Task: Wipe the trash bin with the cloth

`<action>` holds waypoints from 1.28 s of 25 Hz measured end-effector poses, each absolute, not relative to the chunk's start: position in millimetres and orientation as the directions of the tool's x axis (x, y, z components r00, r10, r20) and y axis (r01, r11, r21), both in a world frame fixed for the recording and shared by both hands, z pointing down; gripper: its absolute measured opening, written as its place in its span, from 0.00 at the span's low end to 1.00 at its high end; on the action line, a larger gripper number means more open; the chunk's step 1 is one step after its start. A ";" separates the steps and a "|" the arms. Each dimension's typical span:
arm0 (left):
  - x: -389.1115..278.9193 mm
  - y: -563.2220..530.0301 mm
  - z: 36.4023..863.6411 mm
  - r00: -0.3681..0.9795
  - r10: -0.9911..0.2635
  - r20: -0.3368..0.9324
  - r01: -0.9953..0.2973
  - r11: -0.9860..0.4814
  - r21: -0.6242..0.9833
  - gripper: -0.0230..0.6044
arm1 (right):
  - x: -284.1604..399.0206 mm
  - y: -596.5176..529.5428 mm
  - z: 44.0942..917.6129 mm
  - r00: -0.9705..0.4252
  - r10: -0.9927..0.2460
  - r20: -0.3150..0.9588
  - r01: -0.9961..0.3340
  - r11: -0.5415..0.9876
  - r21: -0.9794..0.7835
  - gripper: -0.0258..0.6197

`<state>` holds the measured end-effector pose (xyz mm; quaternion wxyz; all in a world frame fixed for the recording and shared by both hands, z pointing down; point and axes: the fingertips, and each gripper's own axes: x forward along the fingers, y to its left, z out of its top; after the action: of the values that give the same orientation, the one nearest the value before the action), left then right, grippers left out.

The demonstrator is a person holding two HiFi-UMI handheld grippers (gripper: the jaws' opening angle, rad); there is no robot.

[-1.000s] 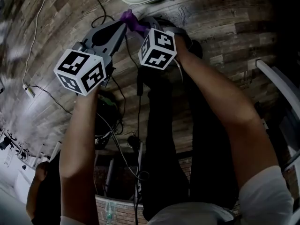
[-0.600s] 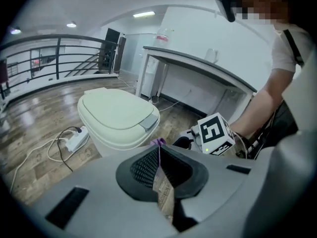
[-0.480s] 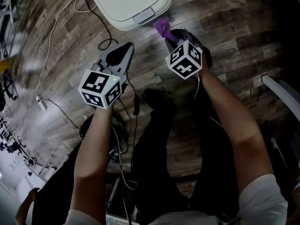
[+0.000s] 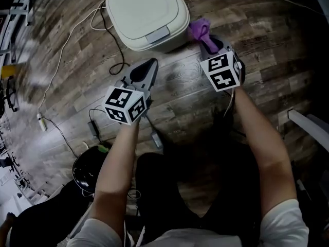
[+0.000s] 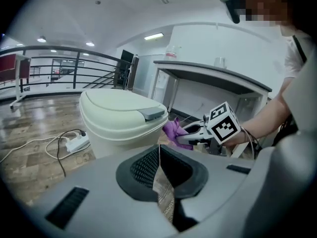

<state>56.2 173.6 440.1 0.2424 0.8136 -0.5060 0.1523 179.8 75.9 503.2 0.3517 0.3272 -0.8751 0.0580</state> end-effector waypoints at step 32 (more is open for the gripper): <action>17.4 167.1 507.1 0.417 -0.845 0.335 -0.897 -0.324 0.300 0.05 | 49.4 157.1 522.5 -0.653 -0.444 0.614 -0.242 0.890 0.387 0.18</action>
<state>17.4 167.1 507.1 0.2235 0.8116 -0.5367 0.0584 49.4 157.1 522.5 0.3706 0.1908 -0.8987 -0.1365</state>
